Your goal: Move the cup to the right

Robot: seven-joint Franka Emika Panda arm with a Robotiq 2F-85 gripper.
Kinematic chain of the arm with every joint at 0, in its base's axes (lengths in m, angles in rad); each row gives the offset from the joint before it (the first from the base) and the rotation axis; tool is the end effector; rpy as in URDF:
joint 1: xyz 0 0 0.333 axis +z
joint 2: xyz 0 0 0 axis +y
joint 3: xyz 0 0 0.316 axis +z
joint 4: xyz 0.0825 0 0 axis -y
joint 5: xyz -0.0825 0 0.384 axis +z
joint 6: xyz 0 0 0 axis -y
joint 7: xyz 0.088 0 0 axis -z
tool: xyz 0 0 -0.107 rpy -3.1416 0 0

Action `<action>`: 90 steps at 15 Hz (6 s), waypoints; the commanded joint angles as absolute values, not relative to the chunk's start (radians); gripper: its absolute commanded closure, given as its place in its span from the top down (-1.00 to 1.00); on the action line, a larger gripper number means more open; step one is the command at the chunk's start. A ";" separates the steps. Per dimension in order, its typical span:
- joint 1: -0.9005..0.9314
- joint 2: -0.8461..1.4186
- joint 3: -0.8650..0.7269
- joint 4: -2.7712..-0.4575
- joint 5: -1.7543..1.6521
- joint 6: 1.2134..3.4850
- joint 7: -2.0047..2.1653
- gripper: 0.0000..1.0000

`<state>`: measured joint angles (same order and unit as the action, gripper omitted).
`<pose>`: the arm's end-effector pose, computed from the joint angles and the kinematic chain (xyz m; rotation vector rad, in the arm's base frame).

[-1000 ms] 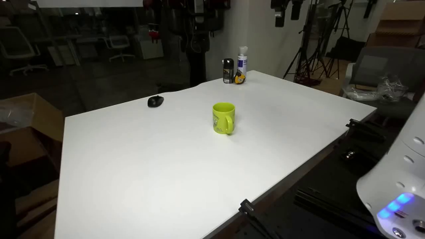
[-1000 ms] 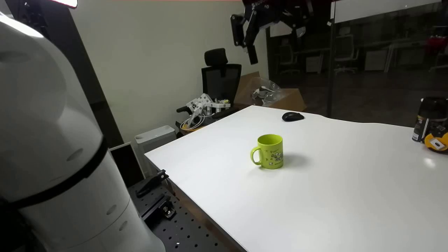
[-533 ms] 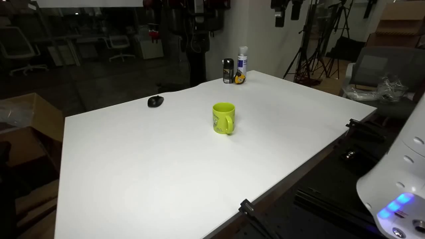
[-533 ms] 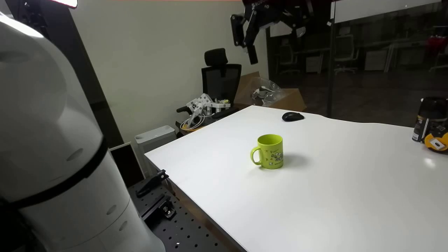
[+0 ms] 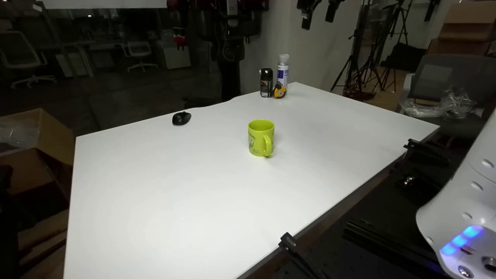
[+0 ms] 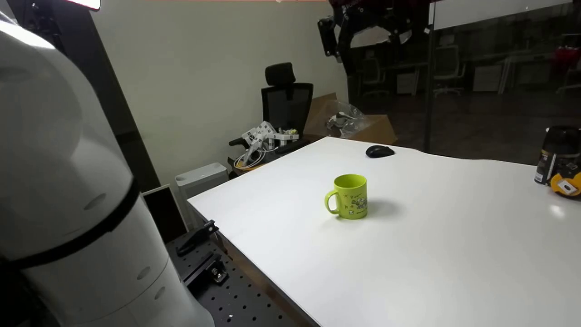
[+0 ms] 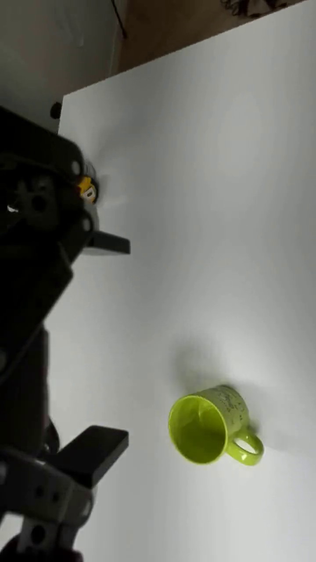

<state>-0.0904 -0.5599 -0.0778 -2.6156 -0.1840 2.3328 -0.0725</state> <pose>0.3884 -0.0696 0.4592 2.9763 0.0283 0.3938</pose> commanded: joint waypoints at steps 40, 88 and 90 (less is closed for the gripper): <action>-0.030 0.413 0.015 -2.203 -0.036 2.487 -0.102 1.00; -0.057 0.631 -0.182 -1.839 0.230 2.468 0.555 -0.95; -0.057 0.639 -0.188 -1.823 0.258 2.446 0.626 -0.95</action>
